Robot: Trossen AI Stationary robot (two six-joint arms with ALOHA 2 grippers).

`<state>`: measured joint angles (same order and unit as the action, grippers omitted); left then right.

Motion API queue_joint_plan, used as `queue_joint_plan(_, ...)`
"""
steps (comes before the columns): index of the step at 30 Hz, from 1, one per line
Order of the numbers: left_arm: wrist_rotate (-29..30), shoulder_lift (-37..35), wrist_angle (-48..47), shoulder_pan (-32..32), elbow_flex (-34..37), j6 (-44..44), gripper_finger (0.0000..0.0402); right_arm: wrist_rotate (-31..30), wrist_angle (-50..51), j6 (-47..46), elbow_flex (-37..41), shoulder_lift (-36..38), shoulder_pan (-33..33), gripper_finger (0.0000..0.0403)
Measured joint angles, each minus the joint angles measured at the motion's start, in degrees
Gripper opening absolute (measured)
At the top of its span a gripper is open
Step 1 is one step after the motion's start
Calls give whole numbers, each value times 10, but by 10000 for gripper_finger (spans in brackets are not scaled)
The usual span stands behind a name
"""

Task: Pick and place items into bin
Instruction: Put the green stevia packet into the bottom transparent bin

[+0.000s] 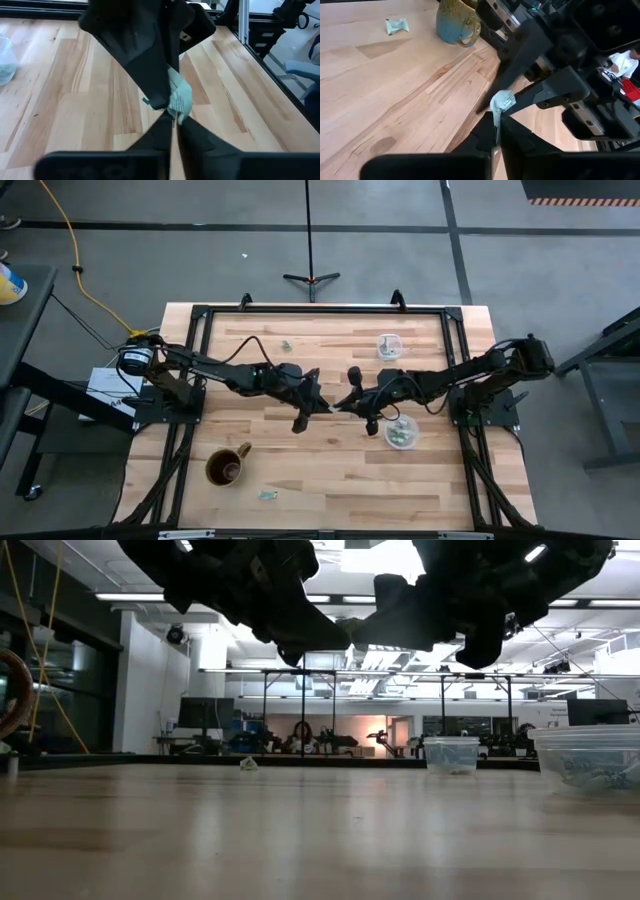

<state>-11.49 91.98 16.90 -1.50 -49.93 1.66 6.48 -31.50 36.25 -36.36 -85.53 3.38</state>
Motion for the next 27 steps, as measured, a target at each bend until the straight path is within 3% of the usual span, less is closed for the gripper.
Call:
queue_joint_plan(6,-62,0,-10,0,0,0,169,-6,54,-2,0,40,5,7)
queue_joint_plan(14,-57,0,-48,0,0,1,296,-35,294,-137,0,179,46,5)
queue_joint_plan(20,-41,0,-70,0,0,1,329,-32,516,-340,0,266,96,6)
queue_joint_plan(27,-39,0,-70,0,0,1,327,20,631,-472,0,313,155,9)
